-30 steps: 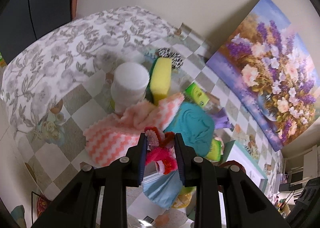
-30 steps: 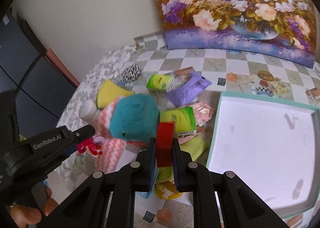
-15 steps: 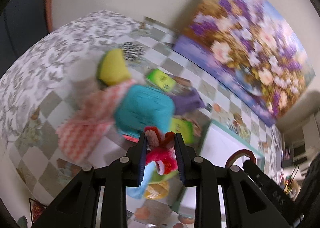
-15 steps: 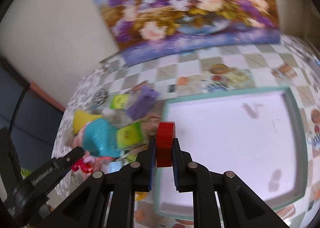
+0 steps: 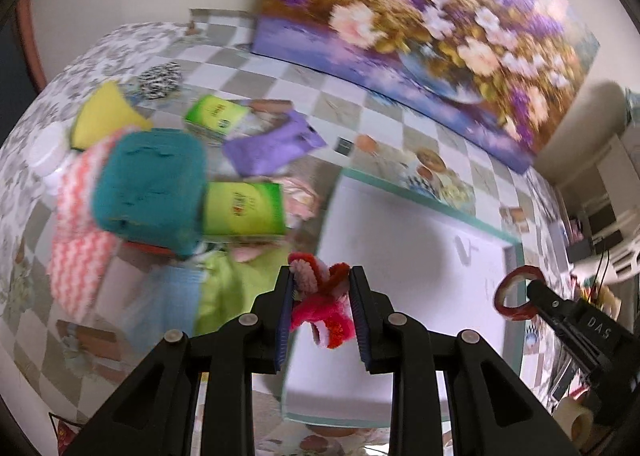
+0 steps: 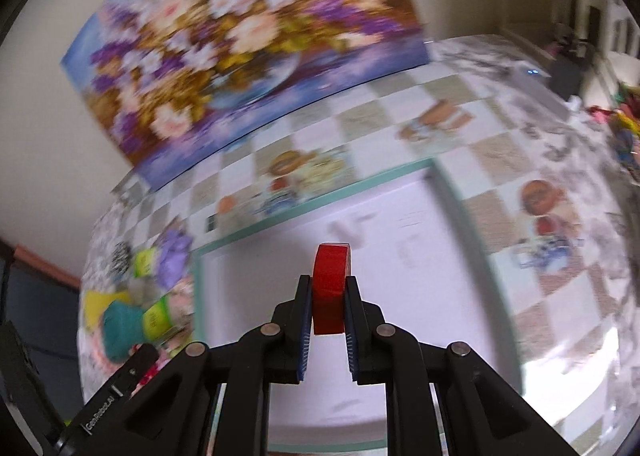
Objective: Organize soft objects
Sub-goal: 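Carry both items over the tray and open both grippers to drop them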
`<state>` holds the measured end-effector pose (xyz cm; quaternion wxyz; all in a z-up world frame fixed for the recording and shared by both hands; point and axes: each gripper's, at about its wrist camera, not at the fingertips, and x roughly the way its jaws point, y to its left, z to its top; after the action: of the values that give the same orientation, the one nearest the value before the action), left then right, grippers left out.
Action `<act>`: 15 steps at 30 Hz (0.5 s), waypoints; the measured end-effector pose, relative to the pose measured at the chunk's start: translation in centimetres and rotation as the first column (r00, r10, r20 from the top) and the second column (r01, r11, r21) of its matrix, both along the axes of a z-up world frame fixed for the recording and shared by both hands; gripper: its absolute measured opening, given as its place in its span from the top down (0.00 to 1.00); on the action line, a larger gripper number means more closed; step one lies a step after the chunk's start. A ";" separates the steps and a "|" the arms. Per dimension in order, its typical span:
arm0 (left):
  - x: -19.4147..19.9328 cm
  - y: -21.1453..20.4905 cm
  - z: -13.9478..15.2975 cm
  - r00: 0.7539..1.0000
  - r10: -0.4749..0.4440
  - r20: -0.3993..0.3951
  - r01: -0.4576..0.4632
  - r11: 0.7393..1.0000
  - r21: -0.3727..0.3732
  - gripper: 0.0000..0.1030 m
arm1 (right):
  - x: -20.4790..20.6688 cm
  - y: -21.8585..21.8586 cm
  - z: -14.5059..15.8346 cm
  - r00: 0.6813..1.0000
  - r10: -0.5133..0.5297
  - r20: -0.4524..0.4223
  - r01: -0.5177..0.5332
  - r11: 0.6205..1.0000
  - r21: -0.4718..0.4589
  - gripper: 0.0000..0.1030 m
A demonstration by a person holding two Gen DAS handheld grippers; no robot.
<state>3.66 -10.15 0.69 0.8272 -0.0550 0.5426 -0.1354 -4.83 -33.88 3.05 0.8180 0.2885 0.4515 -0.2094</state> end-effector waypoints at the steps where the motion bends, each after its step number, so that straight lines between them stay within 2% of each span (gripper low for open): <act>1: 0.1 -0.7 -0.2 1.000 -0.019 -0.004 0.019 1.000 0.004 0.72 | -0.2 -0.4 0.1 1.000 -0.015 -0.011 0.015 1.000 -0.018 0.85; 6: 0.5 -3.3 -1.1 0.998 -0.060 -0.014 0.060 0.998 0.015 0.72 | -1.3 -3.0 -0.4 0.995 -0.085 -0.049 0.082 0.995 -0.063 0.85; 15: 1.1 -8.1 -2.0 0.988 -0.153 -0.016 0.153 0.988 0.013 0.72 | -1.8 -5.2 -1.3 0.983 -0.145 -0.114 0.127 0.980 -0.153 0.85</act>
<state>4.73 -18.23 -1.36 0.8106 -0.0084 0.5524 -0.1942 -6.64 -39.06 1.70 0.7907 0.2448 0.4644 -0.3150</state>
